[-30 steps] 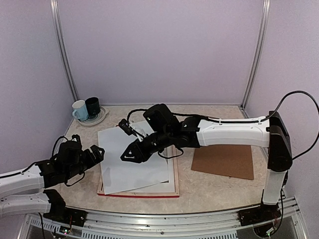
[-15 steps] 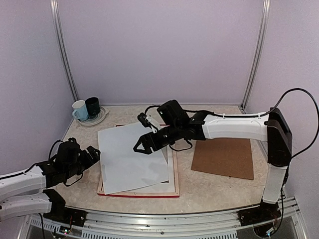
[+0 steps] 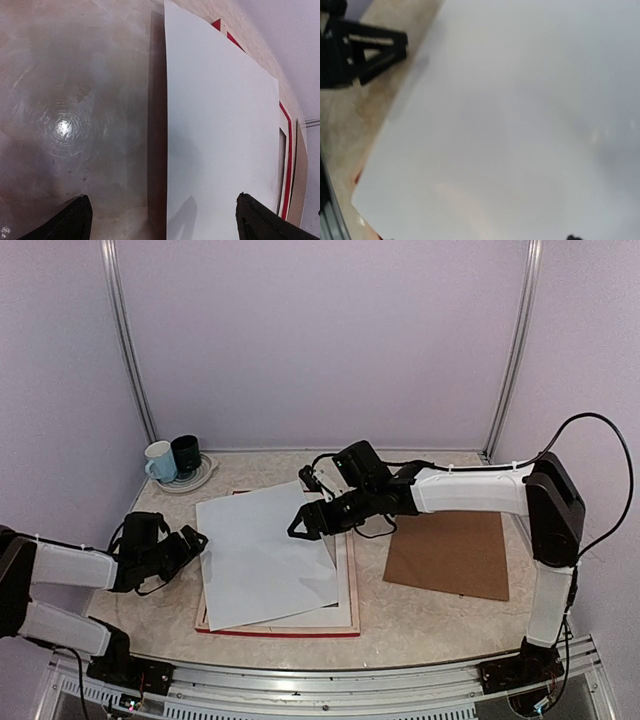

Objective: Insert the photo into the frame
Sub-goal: Place the photo on the mat board, then pick up the photo from the mat board.

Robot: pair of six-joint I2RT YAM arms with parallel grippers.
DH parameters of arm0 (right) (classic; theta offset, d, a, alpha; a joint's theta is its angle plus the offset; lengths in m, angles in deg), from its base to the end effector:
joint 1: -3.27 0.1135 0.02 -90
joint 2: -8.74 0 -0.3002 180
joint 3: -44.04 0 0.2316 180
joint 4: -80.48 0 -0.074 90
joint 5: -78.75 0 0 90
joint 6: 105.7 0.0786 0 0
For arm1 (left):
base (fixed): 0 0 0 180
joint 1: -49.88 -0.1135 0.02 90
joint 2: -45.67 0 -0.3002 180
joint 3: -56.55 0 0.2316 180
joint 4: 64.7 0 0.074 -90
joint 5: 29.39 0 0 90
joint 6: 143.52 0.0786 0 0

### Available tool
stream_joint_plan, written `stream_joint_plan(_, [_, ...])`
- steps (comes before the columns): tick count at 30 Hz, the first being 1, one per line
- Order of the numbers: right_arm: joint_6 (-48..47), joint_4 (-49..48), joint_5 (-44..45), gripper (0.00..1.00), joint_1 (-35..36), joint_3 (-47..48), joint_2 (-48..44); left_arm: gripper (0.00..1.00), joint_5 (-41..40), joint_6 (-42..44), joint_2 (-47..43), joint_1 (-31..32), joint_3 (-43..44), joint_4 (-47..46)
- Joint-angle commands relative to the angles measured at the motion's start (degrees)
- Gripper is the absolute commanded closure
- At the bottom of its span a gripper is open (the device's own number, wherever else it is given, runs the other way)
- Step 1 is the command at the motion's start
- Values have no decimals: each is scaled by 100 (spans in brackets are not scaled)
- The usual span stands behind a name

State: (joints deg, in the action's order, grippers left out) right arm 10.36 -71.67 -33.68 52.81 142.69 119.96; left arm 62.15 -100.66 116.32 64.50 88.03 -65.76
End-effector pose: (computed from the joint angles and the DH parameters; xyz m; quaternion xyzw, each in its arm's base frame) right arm 0.2798 0.3743 0.2479 -0.2610 0.8553 0.3916 0.2168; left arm 0.2125 -0.0576 0.1563 -0.2461 0.8648 -0.2349 0.3693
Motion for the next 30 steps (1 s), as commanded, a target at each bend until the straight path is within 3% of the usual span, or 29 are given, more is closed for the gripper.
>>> stream_joint_plan(1, [64,-157,-90,27,-82,-373,-149,1,827,158,555,-230,182,-1005])
stream_joint_plan(4, [78,-273,-48,28,-109,-697,-373,3,991,114,836,-277,216,-1281])
stream_joint_plan(9, [147,-426,112,27,-182,-1323,-794,13,1267,-3,1199,-335,234,-1690])
stream_joint_plan(19, [302,-717,312,28,-465,-2497,-1538,41,1494,-158,1567,-354,102,-2102])
stream_joint_plan(30, [354,-773,354,28,-541,-2812,-1623,82,1568,-224,1464,-471,-17,-2087])
